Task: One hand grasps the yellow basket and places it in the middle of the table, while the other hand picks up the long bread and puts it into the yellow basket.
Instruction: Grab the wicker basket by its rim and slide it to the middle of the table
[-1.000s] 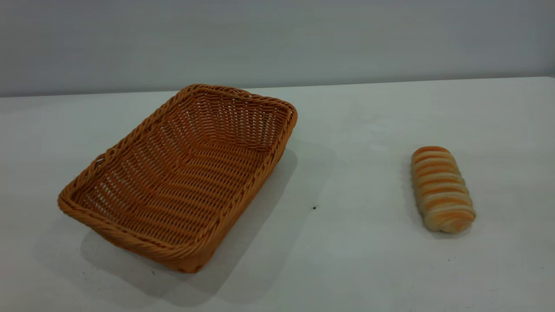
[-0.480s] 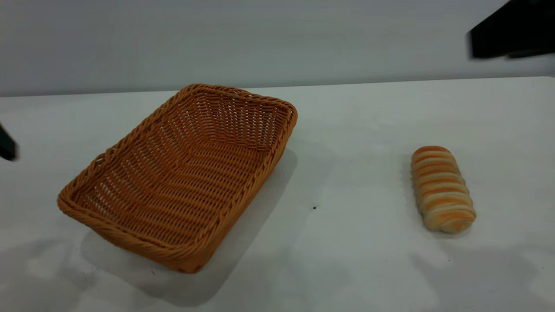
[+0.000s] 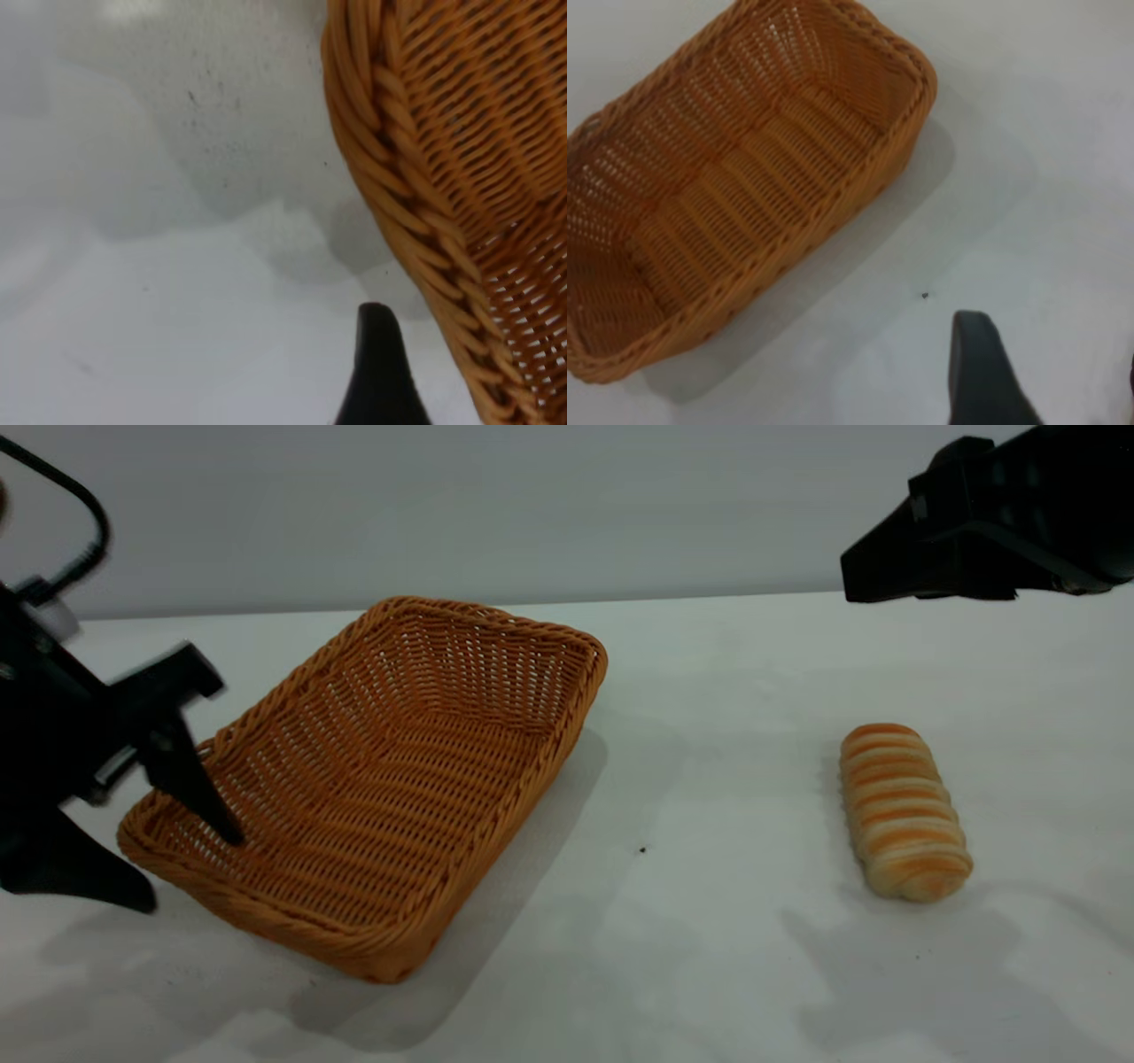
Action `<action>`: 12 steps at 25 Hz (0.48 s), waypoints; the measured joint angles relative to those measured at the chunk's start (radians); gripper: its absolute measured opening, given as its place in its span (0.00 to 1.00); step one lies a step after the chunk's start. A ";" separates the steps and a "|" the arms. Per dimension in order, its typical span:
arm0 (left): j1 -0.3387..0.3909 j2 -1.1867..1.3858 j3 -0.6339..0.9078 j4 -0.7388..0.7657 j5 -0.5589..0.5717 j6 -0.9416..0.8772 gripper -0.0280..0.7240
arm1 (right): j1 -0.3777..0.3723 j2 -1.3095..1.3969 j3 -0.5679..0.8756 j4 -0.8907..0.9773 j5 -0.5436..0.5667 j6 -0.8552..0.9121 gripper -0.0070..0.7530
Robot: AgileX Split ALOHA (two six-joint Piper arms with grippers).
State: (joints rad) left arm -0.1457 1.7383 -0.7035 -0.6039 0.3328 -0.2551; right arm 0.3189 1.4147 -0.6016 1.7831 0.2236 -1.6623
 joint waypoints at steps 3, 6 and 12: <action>-0.040 0.051 -0.001 -0.020 -0.056 -0.025 0.79 | 0.000 0.000 0.000 0.005 0.000 -0.004 0.59; -0.085 0.115 -0.001 -0.061 -0.141 -0.046 0.79 | 0.000 0.007 0.000 0.005 0.000 -0.005 0.59; -0.136 0.228 -0.001 -0.169 -0.302 -0.058 0.68 | 0.000 0.014 -0.001 0.005 -0.004 -0.007 0.59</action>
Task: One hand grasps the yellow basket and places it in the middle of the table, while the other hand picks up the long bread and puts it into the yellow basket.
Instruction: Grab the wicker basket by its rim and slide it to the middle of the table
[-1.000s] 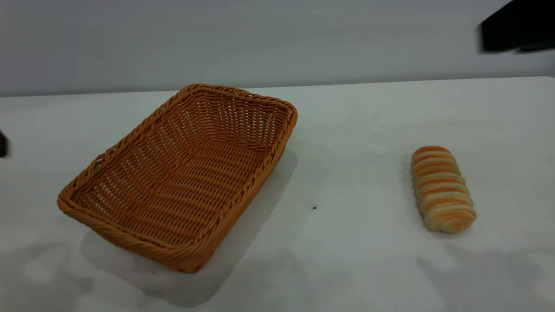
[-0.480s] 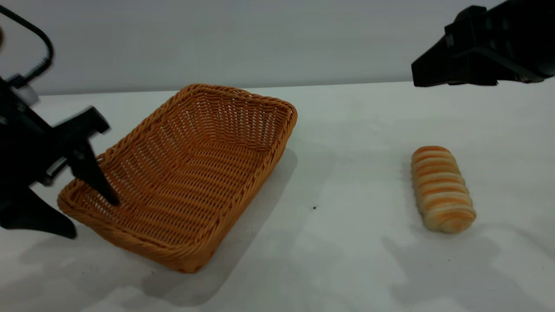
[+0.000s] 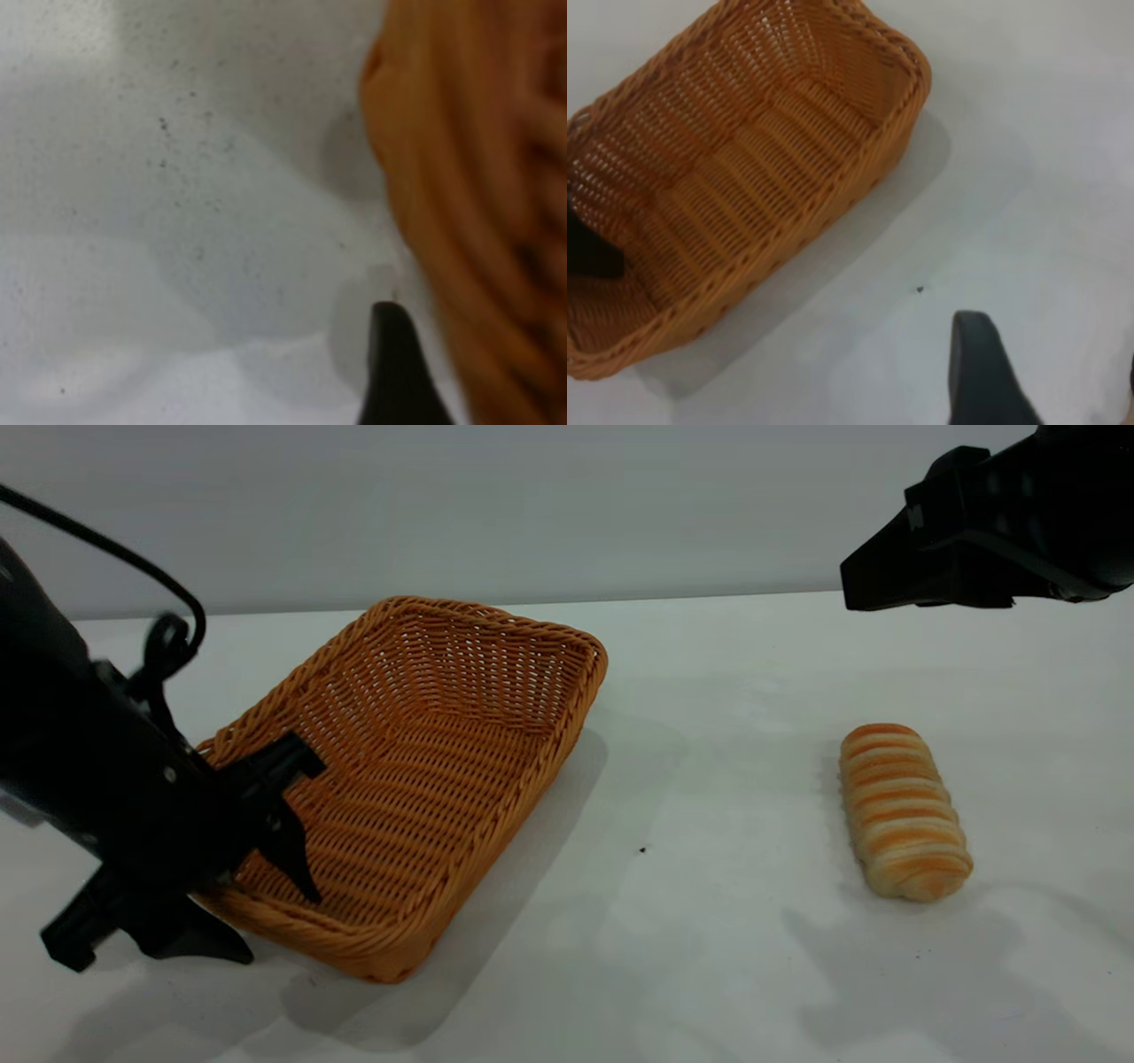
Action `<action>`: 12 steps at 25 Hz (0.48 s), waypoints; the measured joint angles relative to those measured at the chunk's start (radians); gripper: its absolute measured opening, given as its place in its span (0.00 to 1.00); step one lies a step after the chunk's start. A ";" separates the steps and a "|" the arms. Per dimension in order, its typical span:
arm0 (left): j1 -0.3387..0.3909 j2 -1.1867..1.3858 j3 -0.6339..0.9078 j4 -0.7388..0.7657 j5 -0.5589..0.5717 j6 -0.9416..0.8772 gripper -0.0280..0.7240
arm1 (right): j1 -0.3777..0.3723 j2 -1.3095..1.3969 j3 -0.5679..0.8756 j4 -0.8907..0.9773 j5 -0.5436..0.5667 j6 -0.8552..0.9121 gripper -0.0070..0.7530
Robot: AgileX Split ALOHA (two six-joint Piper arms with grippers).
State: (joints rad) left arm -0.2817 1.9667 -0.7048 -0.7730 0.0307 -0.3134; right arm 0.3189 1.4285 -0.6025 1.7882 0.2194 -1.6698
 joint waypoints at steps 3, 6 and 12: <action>0.000 0.012 0.000 -0.014 -0.011 -0.009 0.42 | 0.000 0.005 0.000 0.000 -0.006 0.017 0.59; 0.000 0.009 -0.011 -0.020 -0.050 0.002 0.17 | 0.000 0.009 0.000 -0.001 -0.028 0.077 0.59; 0.012 0.003 -0.118 0.061 0.045 0.215 0.17 | -0.051 0.026 0.000 -0.103 0.036 0.204 0.59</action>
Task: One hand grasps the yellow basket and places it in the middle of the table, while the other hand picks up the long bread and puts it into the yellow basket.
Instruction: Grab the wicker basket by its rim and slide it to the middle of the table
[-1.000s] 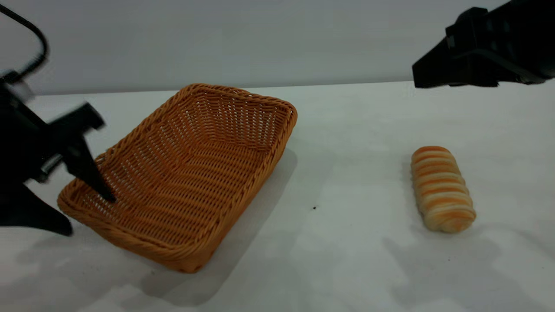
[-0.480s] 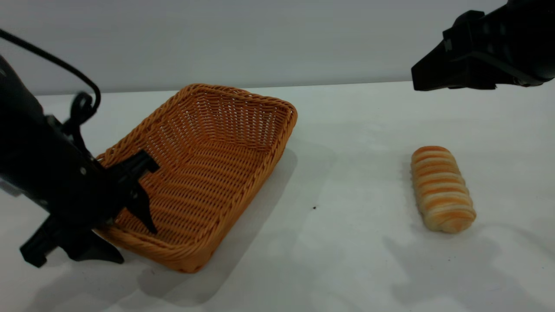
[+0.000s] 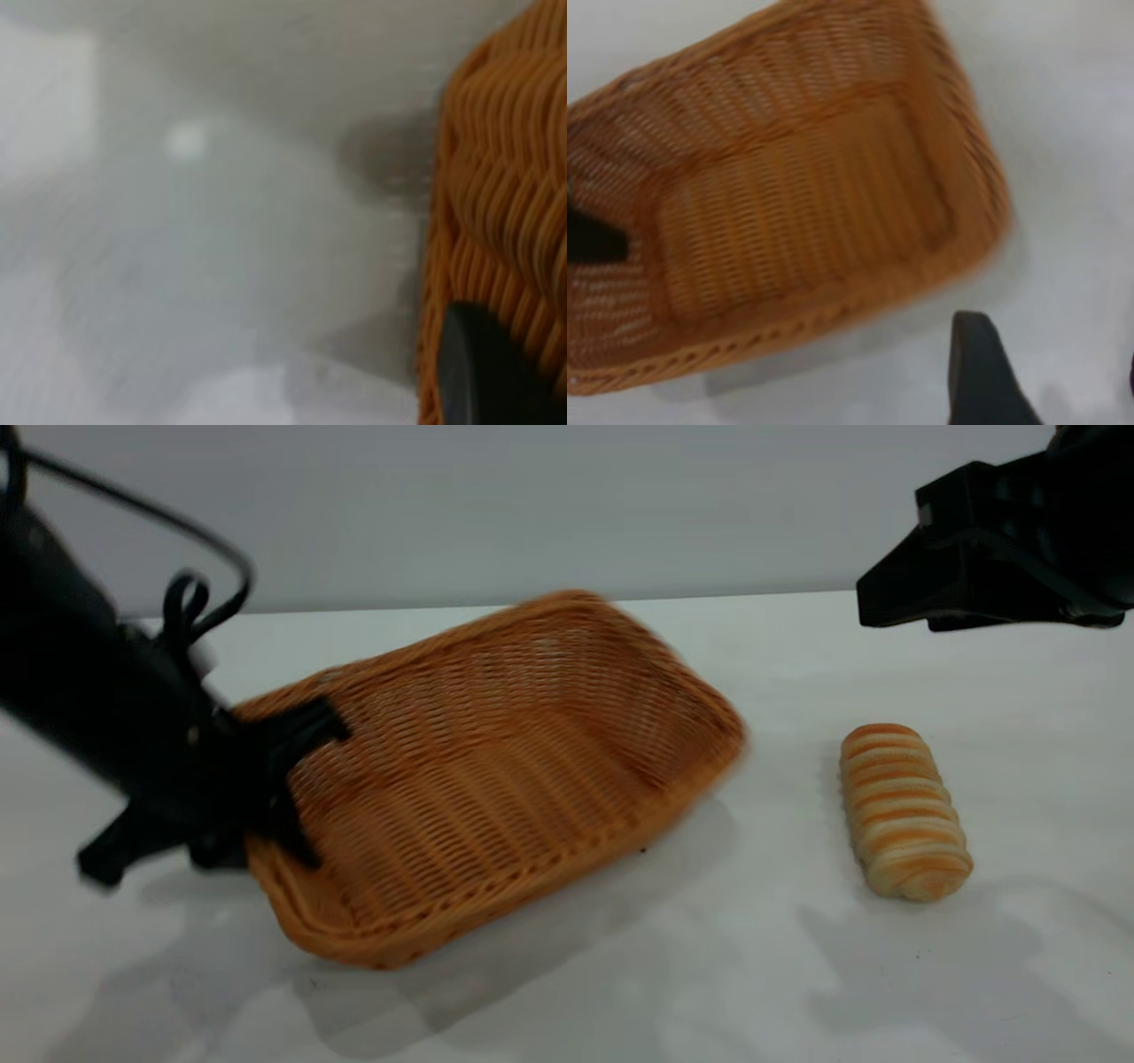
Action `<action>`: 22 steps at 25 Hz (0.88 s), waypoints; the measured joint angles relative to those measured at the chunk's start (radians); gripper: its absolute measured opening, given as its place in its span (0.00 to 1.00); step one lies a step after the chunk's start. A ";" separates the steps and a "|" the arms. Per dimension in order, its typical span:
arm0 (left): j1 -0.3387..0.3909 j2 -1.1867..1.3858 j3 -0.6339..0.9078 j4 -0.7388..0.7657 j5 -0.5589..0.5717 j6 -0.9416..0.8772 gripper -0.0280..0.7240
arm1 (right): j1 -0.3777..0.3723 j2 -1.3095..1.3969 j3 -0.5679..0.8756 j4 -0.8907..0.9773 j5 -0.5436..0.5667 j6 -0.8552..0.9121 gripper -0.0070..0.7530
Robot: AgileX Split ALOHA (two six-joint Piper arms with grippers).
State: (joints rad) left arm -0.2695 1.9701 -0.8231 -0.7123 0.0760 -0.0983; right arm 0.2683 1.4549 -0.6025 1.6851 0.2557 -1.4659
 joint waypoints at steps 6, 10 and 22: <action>0.028 0.034 -0.185 0.057 0.183 0.212 0.17 | -0.116 0.035 0.000 -0.094 0.211 0.091 0.59; 0.030 0.112 -0.299 0.182 0.285 0.239 0.17 | -0.155 0.035 0.000 -0.137 0.237 0.097 0.59; 0.035 0.295 -0.559 0.359 0.495 0.185 0.21 | -0.171 0.221 -0.112 -0.319 0.027 0.206 0.59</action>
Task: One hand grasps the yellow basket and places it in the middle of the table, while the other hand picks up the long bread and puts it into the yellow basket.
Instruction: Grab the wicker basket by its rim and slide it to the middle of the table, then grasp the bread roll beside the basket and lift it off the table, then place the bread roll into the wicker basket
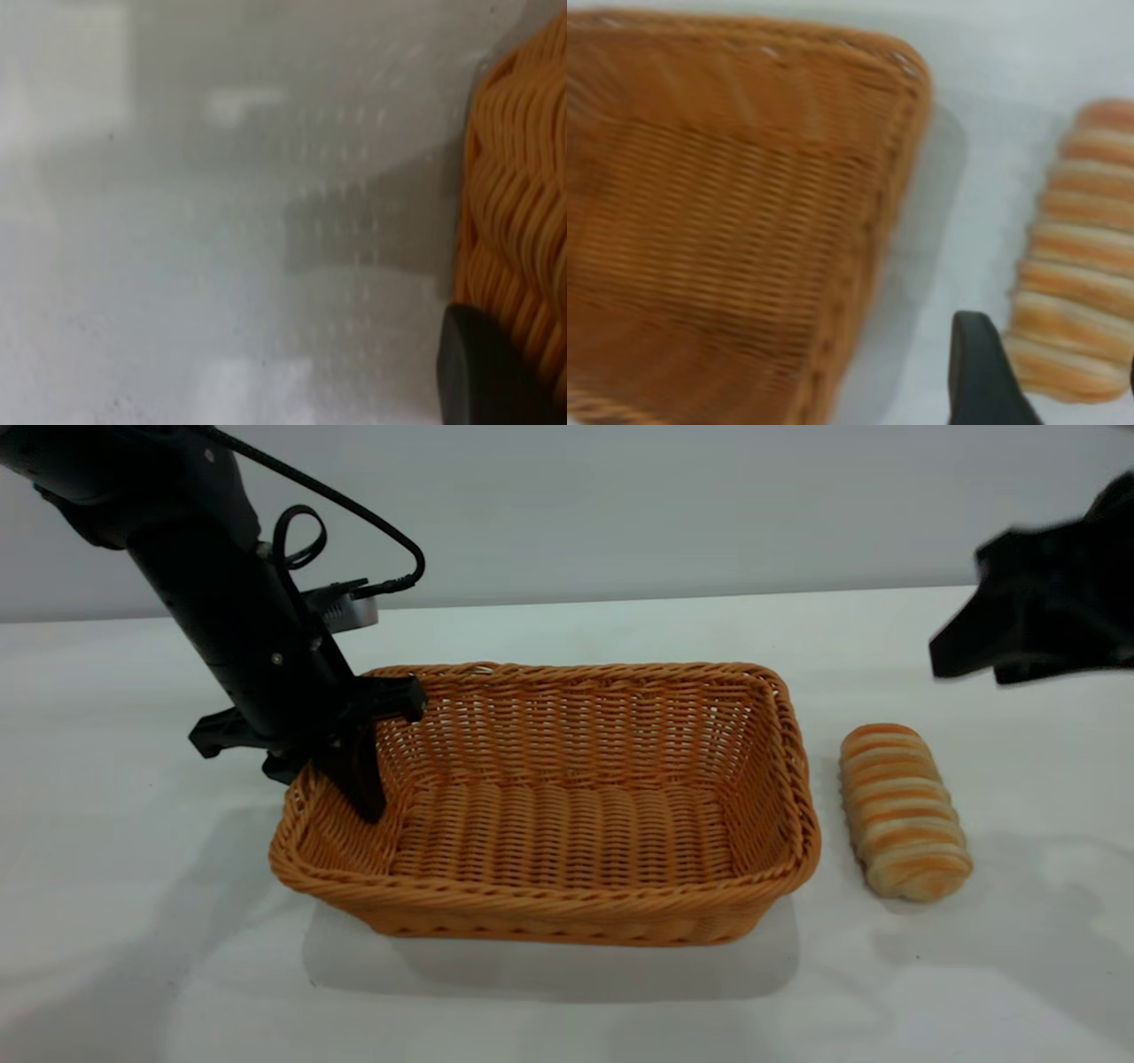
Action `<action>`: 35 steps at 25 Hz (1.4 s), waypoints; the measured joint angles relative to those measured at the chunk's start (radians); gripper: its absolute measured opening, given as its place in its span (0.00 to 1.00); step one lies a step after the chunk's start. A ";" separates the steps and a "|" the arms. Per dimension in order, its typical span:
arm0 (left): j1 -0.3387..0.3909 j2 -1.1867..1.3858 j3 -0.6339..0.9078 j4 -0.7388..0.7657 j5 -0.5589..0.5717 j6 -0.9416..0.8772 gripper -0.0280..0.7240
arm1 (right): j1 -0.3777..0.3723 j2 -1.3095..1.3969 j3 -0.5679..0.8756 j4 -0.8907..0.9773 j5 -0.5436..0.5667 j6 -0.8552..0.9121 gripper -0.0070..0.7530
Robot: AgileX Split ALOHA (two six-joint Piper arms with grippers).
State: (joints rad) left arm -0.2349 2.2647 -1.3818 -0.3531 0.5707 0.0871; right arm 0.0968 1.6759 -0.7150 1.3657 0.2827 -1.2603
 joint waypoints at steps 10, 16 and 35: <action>0.000 -0.074 -0.017 0.092 0.073 -0.003 0.90 | -0.062 0.372 -0.232 -0.195 0.028 0.178 0.59; 0.000 -0.173 -0.018 0.135 0.155 -0.003 0.89 | -0.062 0.489 -0.328 -0.196 0.052 0.180 0.59; 0.000 -0.564 -0.018 0.225 0.290 -0.003 0.81 | -0.030 0.173 -0.345 -0.497 0.241 0.372 0.05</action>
State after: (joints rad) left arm -0.2349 1.7003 -1.3995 -0.1280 0.8608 0.0844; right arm 0.0667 1.8487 -1.0595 0.8687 0.5233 -0.8881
